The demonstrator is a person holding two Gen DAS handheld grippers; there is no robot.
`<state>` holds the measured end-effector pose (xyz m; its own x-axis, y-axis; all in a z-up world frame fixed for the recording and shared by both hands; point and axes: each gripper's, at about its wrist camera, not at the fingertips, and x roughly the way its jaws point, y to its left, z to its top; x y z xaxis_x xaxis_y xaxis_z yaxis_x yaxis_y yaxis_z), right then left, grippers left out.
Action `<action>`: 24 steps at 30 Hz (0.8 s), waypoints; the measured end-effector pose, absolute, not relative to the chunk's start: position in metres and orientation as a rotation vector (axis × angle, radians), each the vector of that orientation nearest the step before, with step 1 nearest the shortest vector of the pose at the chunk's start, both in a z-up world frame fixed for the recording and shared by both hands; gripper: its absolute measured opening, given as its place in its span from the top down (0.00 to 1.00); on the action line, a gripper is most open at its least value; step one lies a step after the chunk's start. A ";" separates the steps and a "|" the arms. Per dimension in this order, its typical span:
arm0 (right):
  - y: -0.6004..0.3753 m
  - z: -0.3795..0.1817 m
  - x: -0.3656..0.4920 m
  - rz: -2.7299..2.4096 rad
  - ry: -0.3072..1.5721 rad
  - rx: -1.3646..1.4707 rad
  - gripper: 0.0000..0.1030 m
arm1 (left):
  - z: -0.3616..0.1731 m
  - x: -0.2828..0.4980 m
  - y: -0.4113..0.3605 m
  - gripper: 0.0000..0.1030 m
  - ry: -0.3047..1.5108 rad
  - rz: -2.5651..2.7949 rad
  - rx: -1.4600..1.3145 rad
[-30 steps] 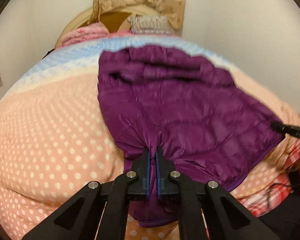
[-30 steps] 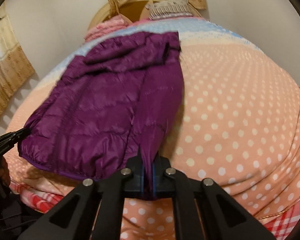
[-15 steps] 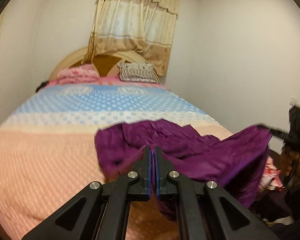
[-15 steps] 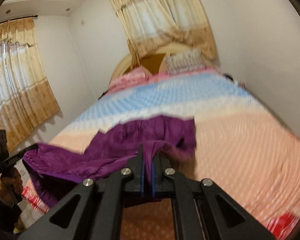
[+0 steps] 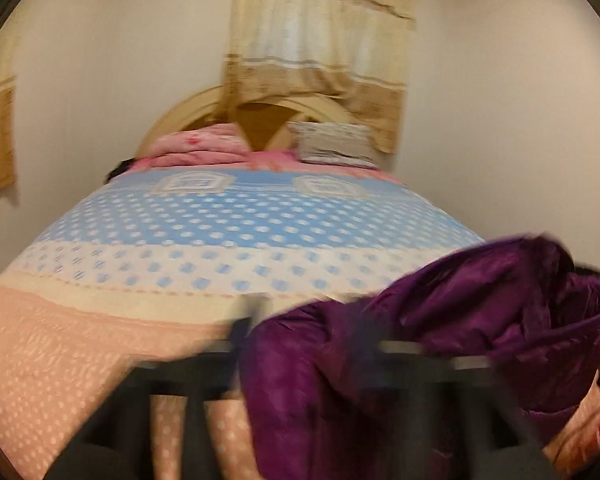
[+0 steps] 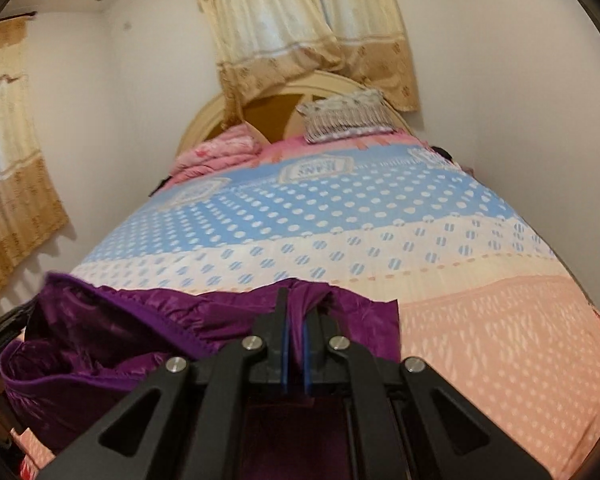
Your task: Fold large clothes
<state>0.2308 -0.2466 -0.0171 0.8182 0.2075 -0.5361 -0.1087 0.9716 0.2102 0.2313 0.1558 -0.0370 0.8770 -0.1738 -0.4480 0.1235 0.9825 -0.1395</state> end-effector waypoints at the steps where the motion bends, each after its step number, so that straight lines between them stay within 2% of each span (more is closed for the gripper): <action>1: -0.243 -0.023 0.241 0.153 0.596 0.149 0.94 | -0.039 0.236 0.161 0.11 0.459 -0.126 -0.136; 5: -0.234 -0.053 0.289 0.059 0.637 0.116 0.92 | -0.056 0.253 0.148 0.11 0.512 -0.048 -0.101; 6: -0.233 -0.062 0.303 0.034 0.661 0.112 0.86 | -0.060 0.255 0.142 0.11 0.506 -0.050 -0.097; 8: -0.231 -0.075 0.319 0.022 0.679 0.128 0.59 | -0.066 0.257 0.125 0.11 0.501 -0.030 -0.058; 9: -0.232 -0.079 0.321 0.011 0.678 0.137 0.29 | -0.068 0.258 0.115 0.11 0.499 -0.027 -0.028; 10: -0.233 -0.080 0.319 -0.005 0.672 0.139 0.13 | -0.071 0.259 0.107 0.11 0.494 -0.014 -0.001; 14: -0.215 -0.075 0.295 -0.009 0.623 0.084 0.16 | -0.082 0.271 0.083 0.11 0.492 0.024 0.058; 16: -0.191 -0.075 0.290 0.046 0.629 0.028 0.31 | -0.092 0.284 0.071 0.11 0.515 0.036 0.089; 18: -0.167 -0.075 0.283 0.120 0.641 0.008 0.38 | -0.100 0.295 0.067 0.11 0.542 0.068 0.084; 24: -0.125 -0.108 0.298 0.179 0.686 -0.108 0.41 | -0.138 0.332 0.081 0.11 0.639 0.158 0.072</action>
<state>0.2981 -0.1247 -0.1078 0.7592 0.1283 -0.6381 -0.1992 0.9791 -0.0401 0.3322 0.0806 -0.1380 0.7909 0.1688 -0.5882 -0.1246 0.9855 0.1153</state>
